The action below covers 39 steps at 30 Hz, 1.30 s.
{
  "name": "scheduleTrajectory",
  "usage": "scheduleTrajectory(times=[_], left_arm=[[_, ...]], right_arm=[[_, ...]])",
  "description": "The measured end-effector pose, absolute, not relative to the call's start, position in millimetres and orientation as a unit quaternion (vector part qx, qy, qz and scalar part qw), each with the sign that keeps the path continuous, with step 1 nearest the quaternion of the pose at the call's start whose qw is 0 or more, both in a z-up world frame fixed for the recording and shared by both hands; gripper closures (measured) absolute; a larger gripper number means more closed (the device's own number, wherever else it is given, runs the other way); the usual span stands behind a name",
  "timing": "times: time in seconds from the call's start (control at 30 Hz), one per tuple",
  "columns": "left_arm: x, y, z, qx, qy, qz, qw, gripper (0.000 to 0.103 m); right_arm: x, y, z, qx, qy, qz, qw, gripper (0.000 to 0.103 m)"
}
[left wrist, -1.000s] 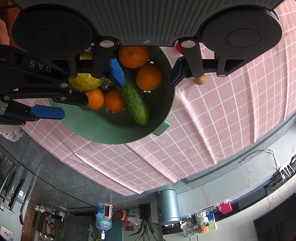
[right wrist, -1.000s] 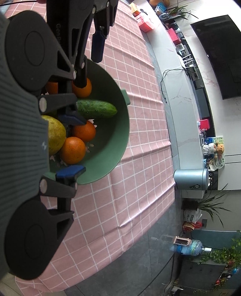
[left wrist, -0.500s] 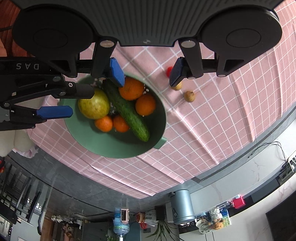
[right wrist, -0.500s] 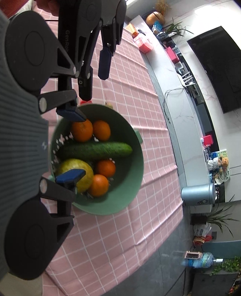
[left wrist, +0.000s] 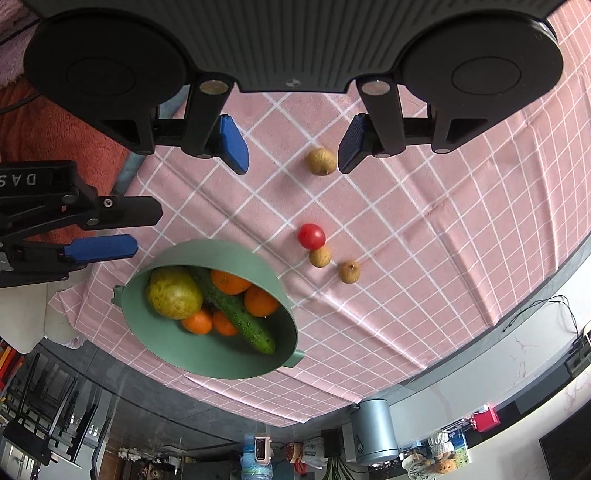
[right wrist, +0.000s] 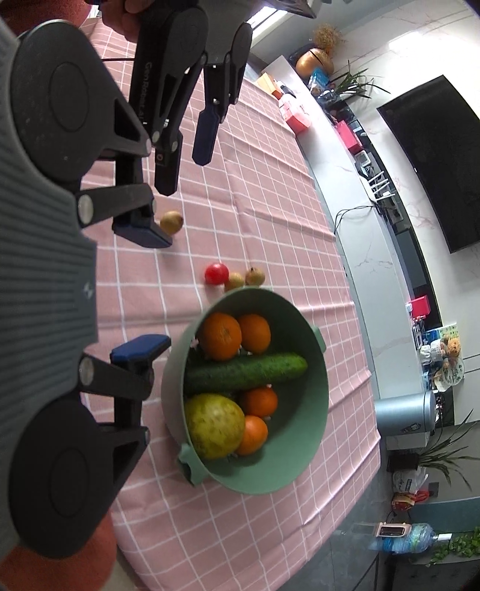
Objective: Organize fruits
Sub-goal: 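Move the left tool to a brown longan and close on it, then lower the right tool onto the red cherry tomato and grasp it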
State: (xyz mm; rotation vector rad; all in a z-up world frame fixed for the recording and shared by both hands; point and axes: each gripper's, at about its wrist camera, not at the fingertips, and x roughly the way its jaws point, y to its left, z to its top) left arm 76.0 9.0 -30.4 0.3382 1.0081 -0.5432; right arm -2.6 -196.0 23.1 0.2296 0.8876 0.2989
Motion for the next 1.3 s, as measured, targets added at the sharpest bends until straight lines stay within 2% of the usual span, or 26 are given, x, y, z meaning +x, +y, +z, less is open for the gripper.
scheduleTrajectory(times=[0.17, 0.27, 0.63, 0.73, 0.9, 1.07, 1.3], left_arm=[[78.5, 14.4, -44.2, 0.156, 0.475, -0.263, 0.825, 0.038], [85.8, 17.1, -57.0, 0.147, 0.484, -0.251, 0.825, 0.043], [116.2, 14.2, -94.5, 0.164, 0.515, -0.255, 0.802, 0.049], [121.3, 10.3, -99.2, 0.174, 0.519, -0.258, 0.796, 0.055], [125.1, 9.1, -102.9, 0.178, 0.521, -0.267, 0.791, 0.066], [130.9, 16.2, -104.4, 0.168, 0.525, -0.279, 0.787, 0.072], [149.4, 29.1, -97.5, 0.173, 0.515, -0.262, 0.797, 0.072]], right_arm=[[-2.3, -181.0, 9.9, 0.099, 0.443, 0.147, 0.879, 0.063], [1.8, -175.3, 1.2, 0.096, 0.453, 0.143, 0.875, 0.063], [23.5, -152.8, -25.3, 0.070, 0.485, 0.144, 0.860, 0.066], [29.2, -148.9, -29.9, 0.060, 0.493, 0.142, 0.856, 0.071], [38.2, -145.6, -34.4, 0.055, 0.499, 0.131, 0.855, 0.071], [42.3, -140.3, -35.3, 0.062, 0.496, 0.115, 0.859, 0.072], [45.5, -127.3, -31.5, 0.086, 0.458, 0.068, 0.882, 0.073]])
